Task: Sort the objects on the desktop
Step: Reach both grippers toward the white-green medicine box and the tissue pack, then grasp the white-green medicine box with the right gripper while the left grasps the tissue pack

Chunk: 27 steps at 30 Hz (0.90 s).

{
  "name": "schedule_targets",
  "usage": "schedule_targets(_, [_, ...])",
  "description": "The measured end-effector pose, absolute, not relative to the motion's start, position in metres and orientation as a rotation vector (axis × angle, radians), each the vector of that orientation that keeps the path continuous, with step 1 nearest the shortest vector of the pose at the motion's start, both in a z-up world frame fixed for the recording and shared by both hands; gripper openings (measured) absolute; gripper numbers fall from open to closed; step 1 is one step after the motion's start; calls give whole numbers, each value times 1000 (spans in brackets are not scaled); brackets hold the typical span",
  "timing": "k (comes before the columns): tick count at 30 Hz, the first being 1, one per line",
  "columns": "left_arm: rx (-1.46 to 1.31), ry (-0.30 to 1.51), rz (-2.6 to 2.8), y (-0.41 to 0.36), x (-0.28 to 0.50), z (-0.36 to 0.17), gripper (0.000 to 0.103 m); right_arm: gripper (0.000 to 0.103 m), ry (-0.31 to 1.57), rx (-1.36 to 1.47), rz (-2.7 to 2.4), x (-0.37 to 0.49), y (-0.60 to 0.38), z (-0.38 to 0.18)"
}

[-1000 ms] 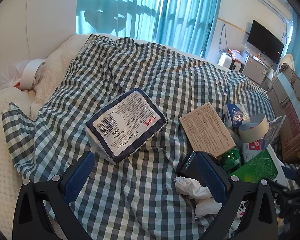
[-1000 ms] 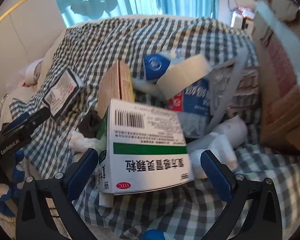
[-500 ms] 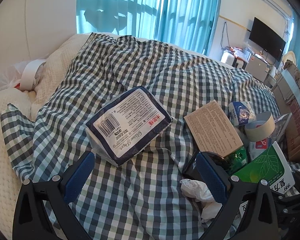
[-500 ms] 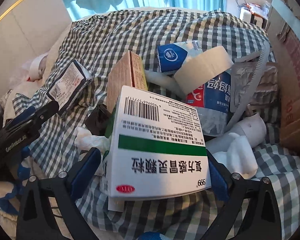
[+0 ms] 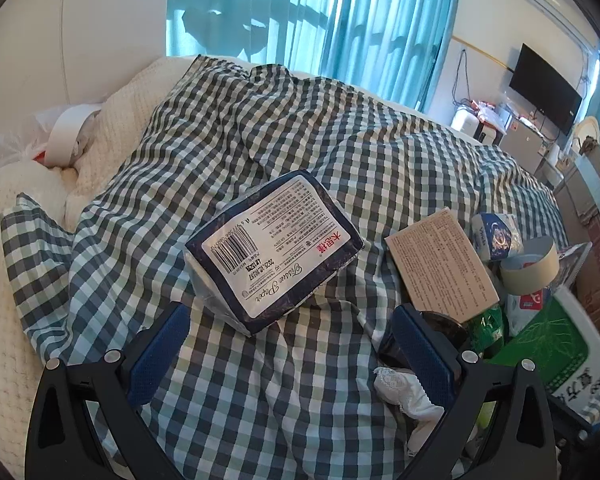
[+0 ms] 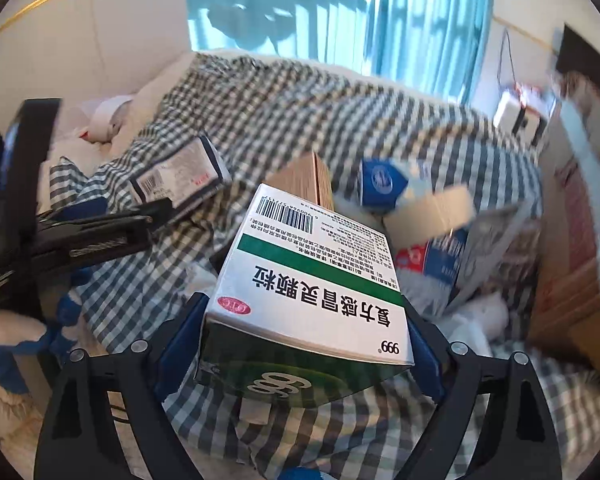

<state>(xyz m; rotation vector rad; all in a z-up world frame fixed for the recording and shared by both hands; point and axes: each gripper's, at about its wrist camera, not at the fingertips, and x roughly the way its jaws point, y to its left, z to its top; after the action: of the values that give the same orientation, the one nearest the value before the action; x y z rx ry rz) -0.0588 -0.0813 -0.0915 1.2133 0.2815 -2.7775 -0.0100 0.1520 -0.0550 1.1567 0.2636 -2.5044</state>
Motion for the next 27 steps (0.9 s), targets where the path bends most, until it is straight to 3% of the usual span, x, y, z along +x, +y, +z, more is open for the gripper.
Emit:
schedule_targets(5, [1245, 295, -2781, -82, -73, -96, 103, 89, 308, 1093, -2531, -5, 153, -38])
schedule_targets(8, [1264, 210, -2805, -83, -89, -97, 103, 89, 324, 1066, -2536, -4, 154, -30])
schedule_targets(14, [1315, -458, -2897, -76, -120, -98, 103, 89, 354, 1083, -2516, -5, 155, -30])
schedule_targets(19, [1413, -402, -2949, -91, -134, -119, 103, 89, 362, 1124, -2501, -10, 154, -35])
schedule_targets(27, [1479, -516, -2903, -83, -149, -160, 103, 89, 330, 1201, -2481, -16, 156, -45])
